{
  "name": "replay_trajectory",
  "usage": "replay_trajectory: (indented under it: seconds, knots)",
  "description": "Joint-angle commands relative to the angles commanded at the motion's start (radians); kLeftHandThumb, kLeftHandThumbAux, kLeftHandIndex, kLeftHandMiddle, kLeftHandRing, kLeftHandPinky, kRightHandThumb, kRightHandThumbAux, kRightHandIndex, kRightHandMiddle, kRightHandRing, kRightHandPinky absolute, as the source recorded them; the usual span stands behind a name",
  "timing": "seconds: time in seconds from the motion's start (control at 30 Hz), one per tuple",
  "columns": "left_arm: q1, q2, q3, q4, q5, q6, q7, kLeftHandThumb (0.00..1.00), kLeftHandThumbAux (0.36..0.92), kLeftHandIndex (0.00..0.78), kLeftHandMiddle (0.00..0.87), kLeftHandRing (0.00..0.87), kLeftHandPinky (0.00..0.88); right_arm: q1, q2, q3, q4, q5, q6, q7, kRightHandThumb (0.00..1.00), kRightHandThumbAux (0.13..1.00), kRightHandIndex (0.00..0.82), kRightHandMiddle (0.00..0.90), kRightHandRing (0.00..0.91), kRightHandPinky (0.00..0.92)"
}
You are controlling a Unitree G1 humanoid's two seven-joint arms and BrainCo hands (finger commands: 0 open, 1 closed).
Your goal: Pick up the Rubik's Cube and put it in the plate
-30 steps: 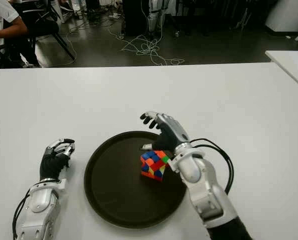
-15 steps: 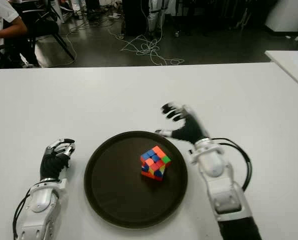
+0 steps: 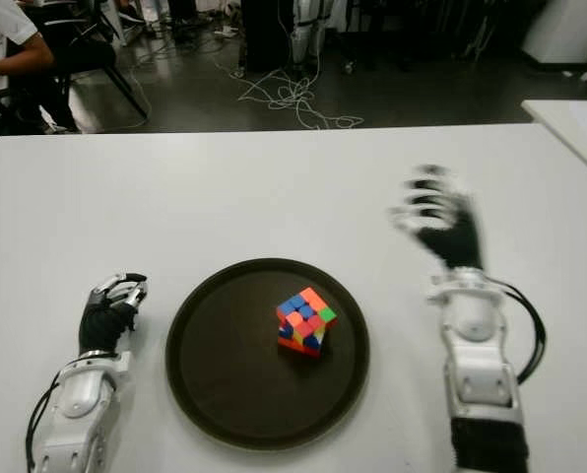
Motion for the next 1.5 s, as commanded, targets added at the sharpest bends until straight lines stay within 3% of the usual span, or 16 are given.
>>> replay_trajectory:
  seconds: [0.3,0.63,0.83,1.27,1.5]
  knots:
    - [0.0,0.005,-0.001,-0.005,-0.007,0.004,-0.004,0.712,0.703,0.444,0.822,0.832,0.831,-0.014,0.048,-0.027,0.041,0.035,0.028,-0.087,0.041,0.934,0.133,0.217,0.205,0.177]
    - [-0.005,0.009,0.001,0.002,-0.008,0.009,-0.004,0.712,0.704,0.444,0.819,0.824,0.815,-0.041,0.077,-0.034,0.102,0.044,0.032,-0.145,0.055,0.942,0.061,0.098,0.102,0.094]
    - [-0.009,0.01,0.004,0.003,-0.005,0.017,0.0,0.711,0.704,0.444,0.819,0.827,0.825,-0.035,0.082,-0.017,0.13,0.03,0.037,-0.161,0.007,0.922,0.007,0.012,0.02,0.039]
    - [-0.007,0.015,0.003,0.004,0.001,0.017,-0.004,0.712,0.703,0.444,0.812,0.822,0.813,-0.041,0.097,-0.029,0.164,0.077,0.108,-0.154,0.0,0.931,0.0,0.0,0.0,0.024]
    - [-0.004,0.013,0.0,-0.001,0.005,0.02,0.0,0.711,0.704,0.444,0.82,0.828,0.827,-0.04,0.102,-0.027,0.172,0.095,0.107,-0.149,0.0,0.928,0.0,0.0,0.0,0.016]
